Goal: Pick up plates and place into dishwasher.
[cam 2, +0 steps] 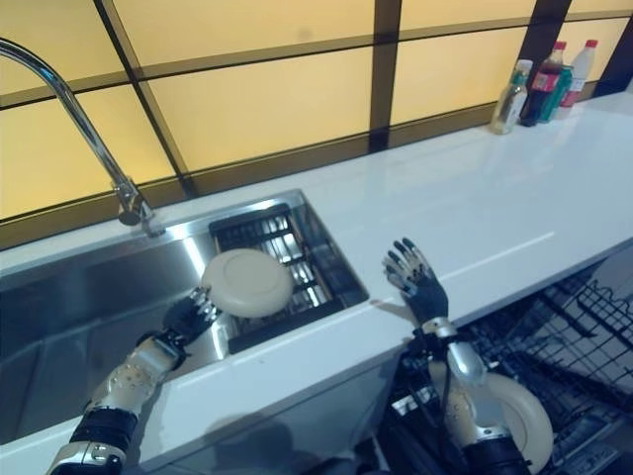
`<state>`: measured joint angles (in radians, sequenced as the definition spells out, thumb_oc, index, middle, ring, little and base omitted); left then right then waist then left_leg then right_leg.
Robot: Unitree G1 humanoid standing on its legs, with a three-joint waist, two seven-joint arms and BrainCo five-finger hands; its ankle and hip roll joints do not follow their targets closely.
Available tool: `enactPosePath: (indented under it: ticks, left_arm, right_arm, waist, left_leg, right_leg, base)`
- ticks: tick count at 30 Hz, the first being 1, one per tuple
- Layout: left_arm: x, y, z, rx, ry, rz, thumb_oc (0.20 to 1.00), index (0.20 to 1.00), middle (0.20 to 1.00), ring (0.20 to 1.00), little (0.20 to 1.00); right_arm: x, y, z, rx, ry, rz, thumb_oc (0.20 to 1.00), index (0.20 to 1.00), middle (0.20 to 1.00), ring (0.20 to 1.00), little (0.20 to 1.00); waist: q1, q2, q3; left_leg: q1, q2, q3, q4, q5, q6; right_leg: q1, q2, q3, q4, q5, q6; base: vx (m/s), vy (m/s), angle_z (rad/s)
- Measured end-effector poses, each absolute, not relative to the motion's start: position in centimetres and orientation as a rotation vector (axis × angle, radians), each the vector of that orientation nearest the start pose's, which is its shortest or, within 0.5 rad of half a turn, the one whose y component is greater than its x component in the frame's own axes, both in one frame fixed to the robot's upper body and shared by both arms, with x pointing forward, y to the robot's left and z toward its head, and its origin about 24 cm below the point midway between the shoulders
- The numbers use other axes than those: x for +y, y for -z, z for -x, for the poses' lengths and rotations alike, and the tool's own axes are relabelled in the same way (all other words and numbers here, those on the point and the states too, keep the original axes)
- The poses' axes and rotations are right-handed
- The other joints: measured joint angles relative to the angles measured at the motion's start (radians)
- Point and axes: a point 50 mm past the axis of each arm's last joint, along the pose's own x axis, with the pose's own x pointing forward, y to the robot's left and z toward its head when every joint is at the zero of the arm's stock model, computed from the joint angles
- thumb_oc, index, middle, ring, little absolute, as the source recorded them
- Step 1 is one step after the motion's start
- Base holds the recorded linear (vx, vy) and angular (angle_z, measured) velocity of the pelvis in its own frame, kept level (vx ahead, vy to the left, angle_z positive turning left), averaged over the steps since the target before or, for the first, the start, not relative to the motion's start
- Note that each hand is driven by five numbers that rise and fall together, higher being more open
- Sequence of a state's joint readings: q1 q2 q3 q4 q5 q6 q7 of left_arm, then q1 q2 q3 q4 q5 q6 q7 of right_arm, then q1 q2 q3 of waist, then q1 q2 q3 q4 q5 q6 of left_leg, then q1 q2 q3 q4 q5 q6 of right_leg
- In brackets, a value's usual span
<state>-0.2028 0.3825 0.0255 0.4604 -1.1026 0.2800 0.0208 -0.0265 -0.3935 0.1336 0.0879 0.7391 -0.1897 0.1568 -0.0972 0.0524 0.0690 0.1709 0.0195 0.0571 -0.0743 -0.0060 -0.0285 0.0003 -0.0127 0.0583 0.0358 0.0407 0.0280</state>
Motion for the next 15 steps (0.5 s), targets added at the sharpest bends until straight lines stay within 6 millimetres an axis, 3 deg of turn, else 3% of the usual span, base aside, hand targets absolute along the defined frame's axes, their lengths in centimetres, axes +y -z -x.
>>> enactPosePath:
  ticks: [15]
  left_arm:
    - [23.09, 0.39, -27.71, 0.414, -0.095, 0.773, 0.2, 0.2, 0.2, 0.2, 0.2]
  right_arm:
    - [-19.55, -5.29, -25.57, -0.091, -0.201, -0.344, 1.0, 1.0, 1.0, 1.0, 1.0]
  waist:
    - [0.003, -0.002, -0.001]
  left_leg:
    - [0.006, 0.001, 0.008, -0.001, 0.0, 0.0]
  right_leg:
    - [0.001, 0.003, 0.008, 0.001, 0.0, 0.0]
  base:
    - [0.0, -0.001, -0.01]
